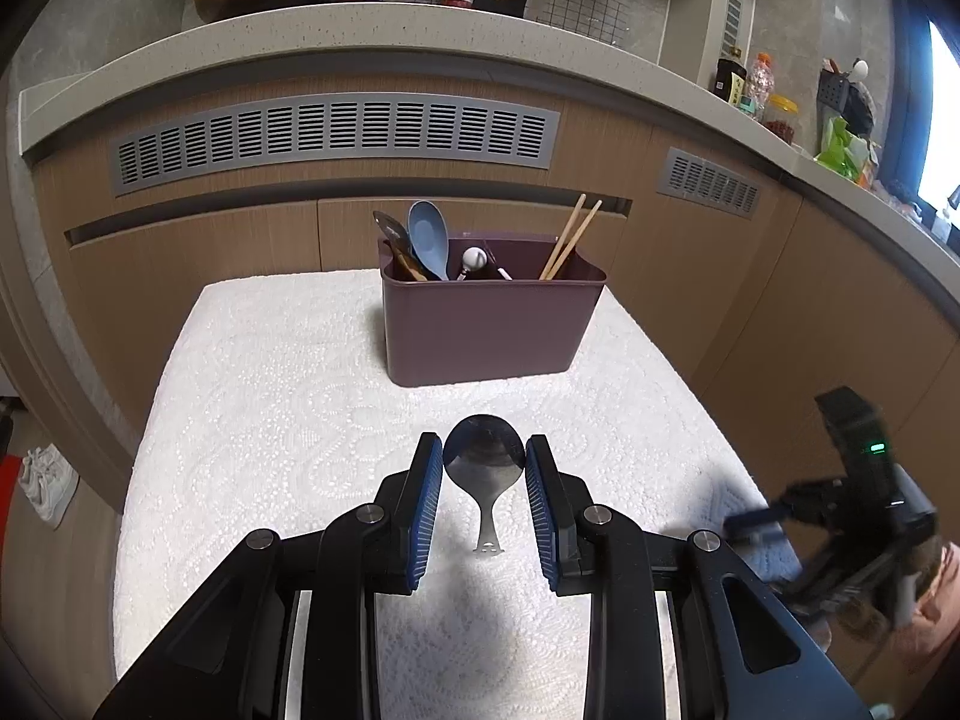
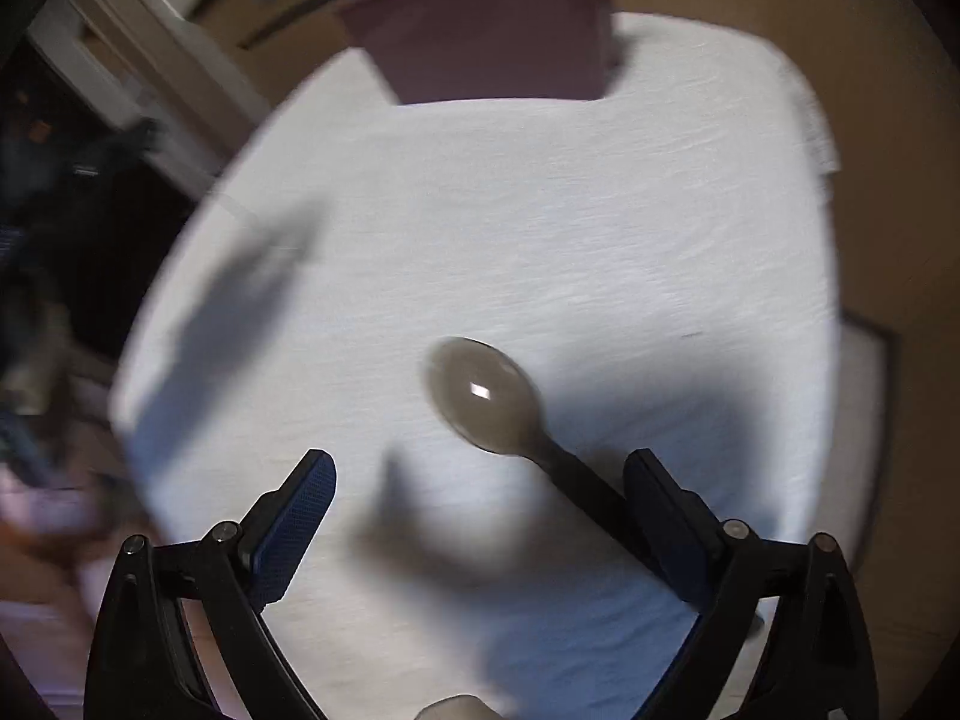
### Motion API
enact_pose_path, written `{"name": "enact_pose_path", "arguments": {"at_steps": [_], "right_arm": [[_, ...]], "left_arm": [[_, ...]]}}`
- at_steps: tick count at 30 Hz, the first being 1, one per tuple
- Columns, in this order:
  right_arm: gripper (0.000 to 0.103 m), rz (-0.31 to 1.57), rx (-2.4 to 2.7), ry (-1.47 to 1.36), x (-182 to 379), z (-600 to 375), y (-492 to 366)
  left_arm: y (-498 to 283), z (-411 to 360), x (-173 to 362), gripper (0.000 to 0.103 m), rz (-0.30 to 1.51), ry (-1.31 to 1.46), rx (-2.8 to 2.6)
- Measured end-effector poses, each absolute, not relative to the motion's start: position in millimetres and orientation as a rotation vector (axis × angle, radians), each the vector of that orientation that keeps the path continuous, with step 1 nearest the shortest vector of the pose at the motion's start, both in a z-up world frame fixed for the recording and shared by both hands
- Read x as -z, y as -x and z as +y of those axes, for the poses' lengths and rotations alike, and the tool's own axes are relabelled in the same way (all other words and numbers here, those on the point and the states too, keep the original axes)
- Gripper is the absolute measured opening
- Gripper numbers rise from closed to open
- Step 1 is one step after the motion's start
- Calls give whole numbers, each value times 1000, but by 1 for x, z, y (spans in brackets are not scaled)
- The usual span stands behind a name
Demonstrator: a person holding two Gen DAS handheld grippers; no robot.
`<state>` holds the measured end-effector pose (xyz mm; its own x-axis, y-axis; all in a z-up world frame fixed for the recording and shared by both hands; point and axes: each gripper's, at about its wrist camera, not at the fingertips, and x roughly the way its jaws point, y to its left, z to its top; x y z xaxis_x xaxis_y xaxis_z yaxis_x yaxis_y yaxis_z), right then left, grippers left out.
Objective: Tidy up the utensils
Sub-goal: 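Carry the metal spoon to the holder with the left tool while the right tool carries the dark spoon, then drop the metal spoon in the holder with the left tool while the right tool drops the dark spoon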
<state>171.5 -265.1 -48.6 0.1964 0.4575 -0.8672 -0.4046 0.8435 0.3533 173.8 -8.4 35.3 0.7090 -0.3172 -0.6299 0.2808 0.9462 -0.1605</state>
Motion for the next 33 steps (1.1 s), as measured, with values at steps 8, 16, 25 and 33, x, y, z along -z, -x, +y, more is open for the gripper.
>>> {"name": "enact_pose_path", "arguments": {"at_steps": [8, 16, 25, 33], "right_arm": [[85, 1005, -585, 426, 36, -224, -134], [51, 1132, -581, 292, 62, -243, -180], [32, 1016, -428, 82, 19, -242, -183], [32, 851, -388, -73, -28, -235, -203]], "left_arm": [[-171, -4, -33, 29, 714, 60, 331], [-172, -5, -29, 29, 733, 57, 342], [-170, -6, -27, 29, 726, 57, 347], [-172, -9, -48, 29, 673, 39, 354]]}}
